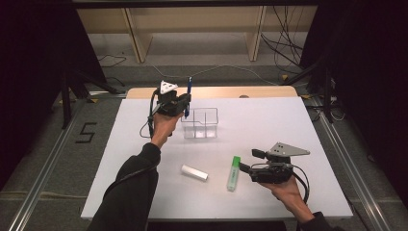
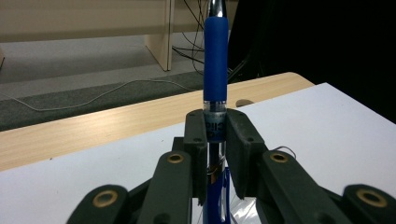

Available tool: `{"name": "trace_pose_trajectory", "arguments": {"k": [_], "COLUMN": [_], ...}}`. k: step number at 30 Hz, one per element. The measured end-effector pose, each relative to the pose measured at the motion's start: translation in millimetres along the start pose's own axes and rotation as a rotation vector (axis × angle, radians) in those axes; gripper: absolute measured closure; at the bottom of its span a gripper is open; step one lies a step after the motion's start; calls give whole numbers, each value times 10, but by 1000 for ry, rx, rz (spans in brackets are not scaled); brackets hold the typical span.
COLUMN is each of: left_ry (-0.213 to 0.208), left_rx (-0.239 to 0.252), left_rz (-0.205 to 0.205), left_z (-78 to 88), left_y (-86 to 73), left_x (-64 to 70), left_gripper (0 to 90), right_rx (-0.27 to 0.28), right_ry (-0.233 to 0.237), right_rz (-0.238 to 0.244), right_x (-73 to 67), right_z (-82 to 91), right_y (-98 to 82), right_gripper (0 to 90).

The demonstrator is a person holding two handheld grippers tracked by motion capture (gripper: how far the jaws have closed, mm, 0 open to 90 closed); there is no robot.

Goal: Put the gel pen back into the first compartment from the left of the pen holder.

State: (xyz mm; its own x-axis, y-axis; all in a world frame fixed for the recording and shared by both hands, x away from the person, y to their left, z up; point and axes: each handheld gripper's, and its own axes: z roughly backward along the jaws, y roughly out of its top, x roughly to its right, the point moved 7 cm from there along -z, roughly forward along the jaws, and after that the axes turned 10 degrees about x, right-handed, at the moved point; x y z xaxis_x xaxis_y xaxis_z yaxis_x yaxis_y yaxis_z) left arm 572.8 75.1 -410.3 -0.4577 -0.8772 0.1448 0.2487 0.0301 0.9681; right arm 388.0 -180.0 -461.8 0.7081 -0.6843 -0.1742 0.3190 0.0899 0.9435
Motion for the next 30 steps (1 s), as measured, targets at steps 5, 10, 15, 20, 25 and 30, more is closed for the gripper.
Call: {"name": "trace_pose_trajectory", "arguments": {"k": [5,10,15,20,25,30], "left_ry": [5,7,8,-1,-11,-32], "left_rx": [-9,-19,-37,-48,-63,-83], "left_rz": [21,22,18,45,54,49], "left_z": [-19,-33,-25,-6,61,198], "left_y": [-63,-102,-148,-188,-146,-117], "left_x": [-4,10,15,24,68,100], "left_gripper": [787,786,784,737,477,358], "right_rx": [-1,-1,-2,-4,-1,0], "right_ry": [0,3,2,2,-1,0], "right_rz": [-2,3,-2,-2,-1,0], "right_x": [0,1,2,-3,4,1], "right_z": [0,-5,-5,-5,-2,2], "right_y": [-1,-5,-6,-7,-3,-1], "right_gripper": [248,248,248,248,248,248]}}
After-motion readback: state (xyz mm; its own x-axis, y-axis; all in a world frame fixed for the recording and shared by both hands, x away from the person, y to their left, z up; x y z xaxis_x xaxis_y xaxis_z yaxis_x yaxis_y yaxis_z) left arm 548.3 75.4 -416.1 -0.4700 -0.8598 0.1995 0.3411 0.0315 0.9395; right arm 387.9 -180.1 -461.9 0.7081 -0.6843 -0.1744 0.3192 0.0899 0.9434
